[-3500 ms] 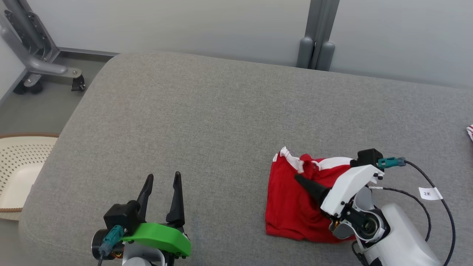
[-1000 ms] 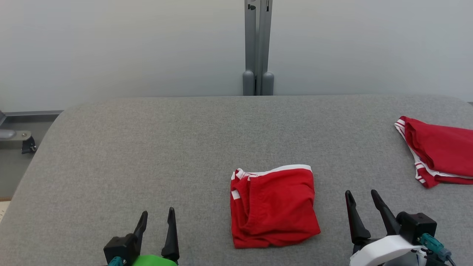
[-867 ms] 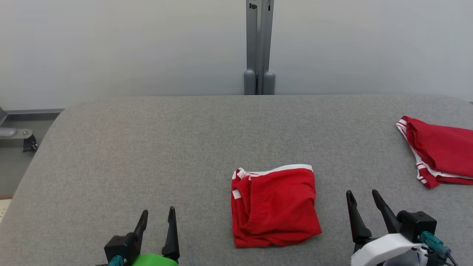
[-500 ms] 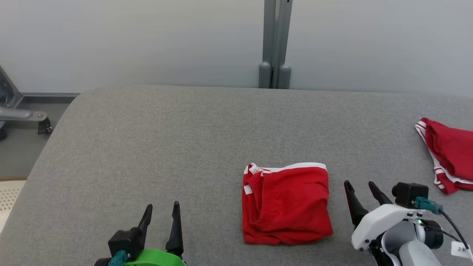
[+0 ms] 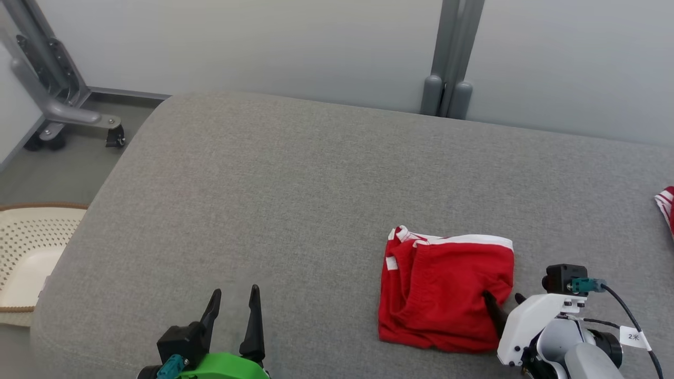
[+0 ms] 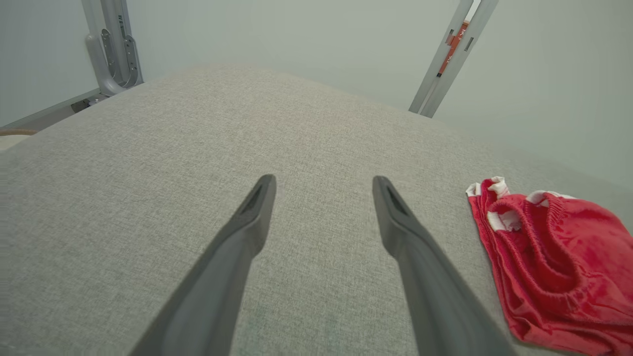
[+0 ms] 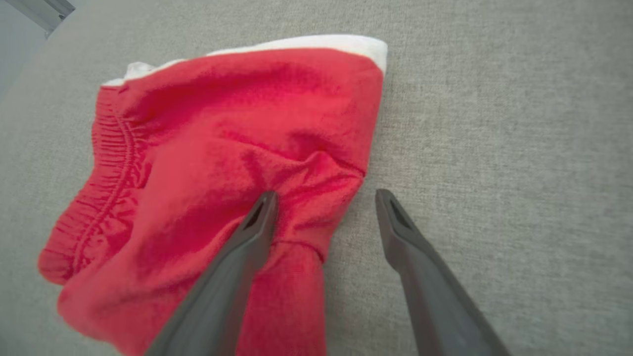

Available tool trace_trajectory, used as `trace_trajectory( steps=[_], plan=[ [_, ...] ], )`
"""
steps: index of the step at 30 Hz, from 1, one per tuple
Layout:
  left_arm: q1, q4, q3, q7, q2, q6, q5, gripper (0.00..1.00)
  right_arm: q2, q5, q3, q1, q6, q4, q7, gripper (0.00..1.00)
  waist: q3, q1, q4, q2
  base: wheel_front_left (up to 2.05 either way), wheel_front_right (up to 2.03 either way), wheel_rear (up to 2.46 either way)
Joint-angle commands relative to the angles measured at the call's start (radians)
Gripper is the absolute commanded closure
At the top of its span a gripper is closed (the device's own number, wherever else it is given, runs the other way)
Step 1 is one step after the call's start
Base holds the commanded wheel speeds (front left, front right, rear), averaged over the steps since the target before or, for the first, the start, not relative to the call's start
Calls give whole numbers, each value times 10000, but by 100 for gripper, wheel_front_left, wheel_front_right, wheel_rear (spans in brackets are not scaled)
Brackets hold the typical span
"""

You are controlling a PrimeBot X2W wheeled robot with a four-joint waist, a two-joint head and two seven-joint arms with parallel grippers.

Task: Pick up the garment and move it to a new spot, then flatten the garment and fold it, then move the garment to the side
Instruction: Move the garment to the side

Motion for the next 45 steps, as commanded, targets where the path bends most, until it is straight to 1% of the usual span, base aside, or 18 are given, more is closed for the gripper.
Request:
trace_trajectory(
  steps=[1, 4, 5, 6, 8, 9, 10, 16, 20, 24, 28, 32, 36, 39, 42, 45],
  plan=[
    [-126, -6, 7, -30, 0, -24, 105, 0, -36, -99, -60, -146, -3, 172, 68, 0, 90, 0, 195, 0, 0, 0, 0],
    [-97, -16, 25, -30, -4, -43, 137, 0, -65, -228, -164, -222, -3, 508, 135, 0, 89, 0, 232, 0, 0, 0, 0],
    [-77, -21, 37, -30, -6, -36, 145, 0, -60, -239, -174, -247, -3, 609, 137, 28, 89, 0, 225, 0, 0, 0, 0],
    [-59, -27, 47, -30, -7, -28, 147, 0, -59, -244, -184, -273, -3, 694, 135, 50, 91, 0, 208, 0, 0, 0, 0],
    [-27, -29, 42, -30, -10, -26, 177, 0, -62, -220, -147, -367, -6, 870, 131, 70, 110, 0, 138, 0, 0, 0, 0],
    [-27, -33, 20, -30, -12, -43, 195, 0, -74, -174, -141, -409, -9, 985, 125, 88, 133, 0, 91, 0, 0, 0, 0],
    [-34, -34, 11, -30, -11, -45, 209, 0, -88, -151, -106, -458, -9, 1055, 77, 100, 161, 0, 43, 0, 0, 0, 0],
    [-167, -65, -66, -29, -10, -93, 303, 0, -259, -2, 140, -881, -11, 1338, -426, 100, 324, 0, -421, 0, 0, 0, 0],
    [-237, -83, -90, -29, -10, -122, 335, 0, -614, 129, 510, -1096, -11, 1284, -588, 100, 423, 0, -1054, 0, 0, 0, 0],
    [-381, -174, -141, -30, -11, -128, 330, 0, -1106, 169, 906, -1340, -11, 1058, -645, 100, 619, 0, -1935, 0, 0, 0, 0],
    [-681, -339, -229, -29, -11, -59, 267, 0, -1685, 118, 1175, -1664, -9, 771, -638, 100, 1007, 0, -2993, 0, 0, 0, 0],
    [-1000, -395, -239, -30, -8, -52, 404, 0, -1994, 130, 1388, -2029, -9, 543, -710, 100, 1458, 0, -4043, 0, 0, 0, 0],
    [-1354, -340, -289, -29, -3, -93, 520, 0, -2065, 224, 1451, -2268, -9, 549, -900, 100, 1787, 0, -4809, 0, 0, 0, 0],
    [-1516, -284, -272, -29, 54, -108, 587, 0, -1921, 262, 1533, -2451, -9, 628, -1081, 100, 1992, 0, -5258, 0, 0, 0, 0],
    [-1661, -226, -276, -30, 123, -125, 654, 0, -1848, 280, 1594, -2593, -9, 788, -1270, 100, 2103, 0, -5482, 0, 0, 0, 0],
    [-1741, -186, -282, -30, 140, -132, 663, 0, -1748, 291, 1668, -2717, -9, 970, -1430, 100, 2138, 0, -5536, 0, 0, 0, 0]
  ],
)
